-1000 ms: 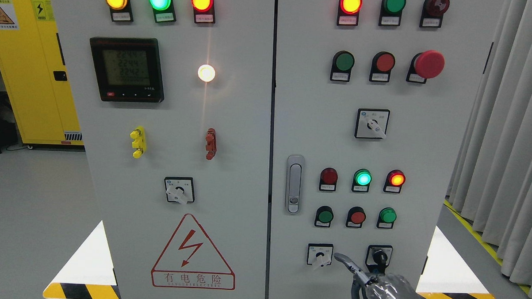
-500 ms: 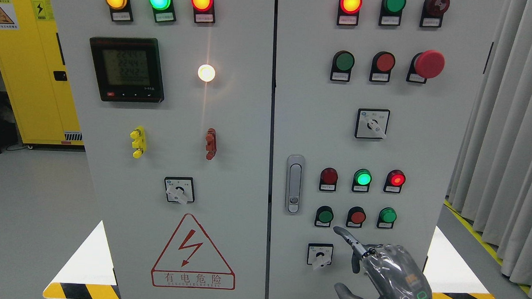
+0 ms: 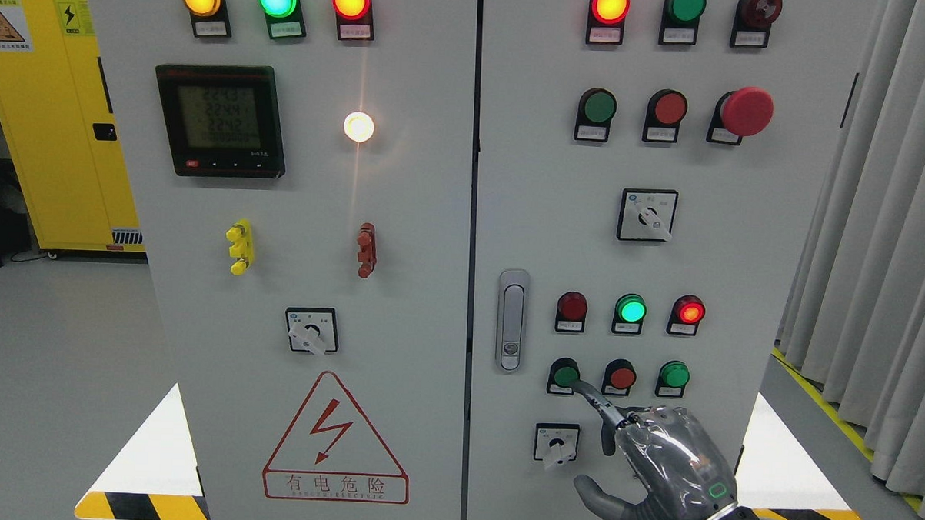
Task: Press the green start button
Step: 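Press the green push button inward with the right hand's index finger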
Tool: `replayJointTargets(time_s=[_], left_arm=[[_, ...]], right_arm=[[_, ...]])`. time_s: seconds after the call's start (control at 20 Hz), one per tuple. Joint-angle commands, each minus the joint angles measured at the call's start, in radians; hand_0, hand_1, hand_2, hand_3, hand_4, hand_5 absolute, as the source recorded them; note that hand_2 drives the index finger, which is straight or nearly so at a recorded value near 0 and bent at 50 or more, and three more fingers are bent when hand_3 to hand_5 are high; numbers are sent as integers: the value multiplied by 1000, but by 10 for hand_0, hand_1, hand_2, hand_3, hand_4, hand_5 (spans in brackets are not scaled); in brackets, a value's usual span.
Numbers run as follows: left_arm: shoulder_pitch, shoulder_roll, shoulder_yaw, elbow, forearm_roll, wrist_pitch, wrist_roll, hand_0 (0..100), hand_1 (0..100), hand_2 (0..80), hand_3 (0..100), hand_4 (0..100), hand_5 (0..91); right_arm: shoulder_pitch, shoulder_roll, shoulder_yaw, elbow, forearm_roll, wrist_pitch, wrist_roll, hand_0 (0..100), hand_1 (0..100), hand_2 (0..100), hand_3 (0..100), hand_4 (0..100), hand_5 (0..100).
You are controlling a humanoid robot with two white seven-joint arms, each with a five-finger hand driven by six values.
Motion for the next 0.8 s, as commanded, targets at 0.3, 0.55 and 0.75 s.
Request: replayJointTargets(time_s=[0.3, 0.55, 0.75], left_arm=[[0, -2, 0, -26, 0, 0, 1, 120, 556, 0, 0, 0, 0], [0, -2, 0, -26, 0, 0, 1, 120, 556, 0, 0, 0, 0], [0, -2, 0, -26, 0, 0, 1, 120, 556, 0, 0, 0, 0]], right_arm=[[-27, 0, 14, 98, -2, 34, -2, 319, 691, 0, 701, 817, 764], [-34, 0, 15, 116, -3, 36, -2, 321, 688, 0, 695, 814, 758], [-33, 1, 15, 107, -7, 36, -7, 325, 686, 0, 695, 816, 757]])
